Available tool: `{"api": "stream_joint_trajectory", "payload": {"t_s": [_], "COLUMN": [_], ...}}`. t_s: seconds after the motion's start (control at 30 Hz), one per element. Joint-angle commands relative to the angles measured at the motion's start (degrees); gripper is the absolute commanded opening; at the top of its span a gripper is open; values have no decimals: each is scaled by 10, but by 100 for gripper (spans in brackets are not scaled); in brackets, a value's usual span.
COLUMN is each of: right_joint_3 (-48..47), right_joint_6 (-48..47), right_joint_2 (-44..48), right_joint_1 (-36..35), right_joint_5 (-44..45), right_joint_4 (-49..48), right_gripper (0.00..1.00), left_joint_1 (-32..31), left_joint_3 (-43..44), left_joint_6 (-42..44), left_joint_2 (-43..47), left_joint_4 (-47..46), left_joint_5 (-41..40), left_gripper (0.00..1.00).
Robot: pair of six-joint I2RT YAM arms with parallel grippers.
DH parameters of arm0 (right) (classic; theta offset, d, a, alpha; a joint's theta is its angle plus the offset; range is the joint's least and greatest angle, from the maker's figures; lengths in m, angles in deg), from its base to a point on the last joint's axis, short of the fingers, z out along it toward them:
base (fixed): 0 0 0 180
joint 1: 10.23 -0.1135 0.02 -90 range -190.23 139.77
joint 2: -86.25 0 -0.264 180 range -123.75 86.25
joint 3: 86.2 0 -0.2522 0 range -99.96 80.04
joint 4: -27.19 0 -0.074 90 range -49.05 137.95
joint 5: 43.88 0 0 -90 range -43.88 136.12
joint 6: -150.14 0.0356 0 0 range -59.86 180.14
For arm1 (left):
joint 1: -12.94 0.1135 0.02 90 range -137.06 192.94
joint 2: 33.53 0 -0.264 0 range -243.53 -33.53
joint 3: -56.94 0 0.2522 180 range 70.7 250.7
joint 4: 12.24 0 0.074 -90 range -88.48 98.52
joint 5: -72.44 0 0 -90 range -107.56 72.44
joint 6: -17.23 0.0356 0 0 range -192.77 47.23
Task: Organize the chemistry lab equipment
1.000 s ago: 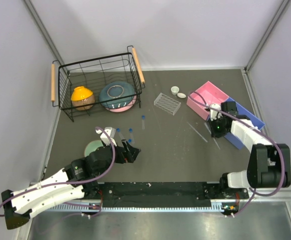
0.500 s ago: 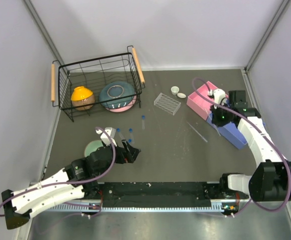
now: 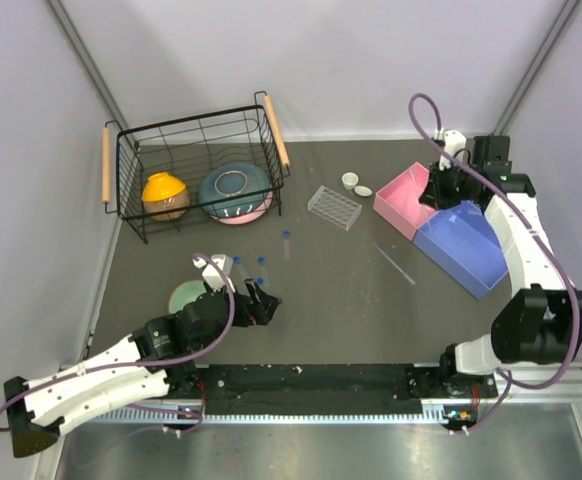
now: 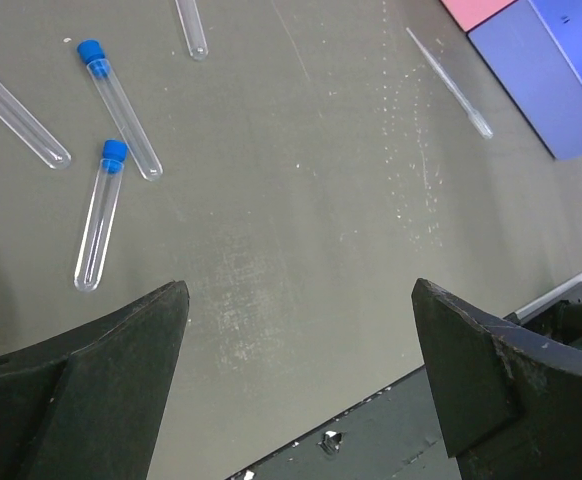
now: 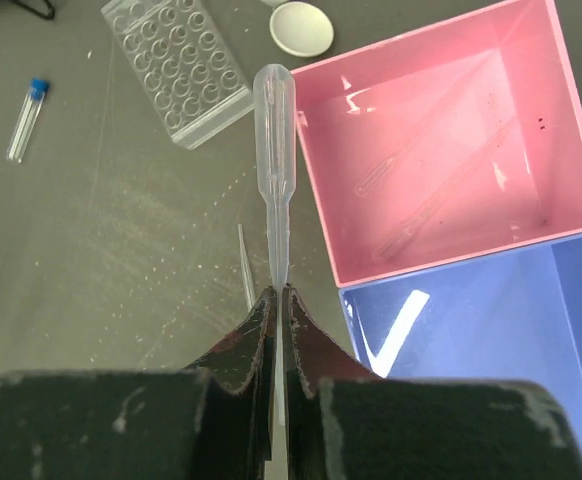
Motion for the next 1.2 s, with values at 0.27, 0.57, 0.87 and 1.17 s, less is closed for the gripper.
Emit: {"api": "stream_joint_trajectory", "payload": {"t_s": [0.27, 0.57, 0.87, 1.17], "right_joint_3": [-126, -216, -236, -200], "right_joint_6": [101, 169, 191, 176], "right_joint_2": [-139, -243, -329, -328], "right_joint_1": [66, 93, 92, 92], "right_joint_5": [-78, -89, -88, -89], "right_joint_4": [-7, -12, -15, -15], "right_gripper": [1, 2, 3, 20], "left_joint_1": [4, 7, 7, 9], "left_joint_3": [14, 10, 14, 12], "left_joint_6": [14, 14, 8, -1], "left_joint_2": [-54, -68, -71, -68], "left_joint_4": [-34, -52, -45, -54], "left_joint_5": [-16, -8, -3, 4], "left_gripper": [99, 99, 99, 99]}}
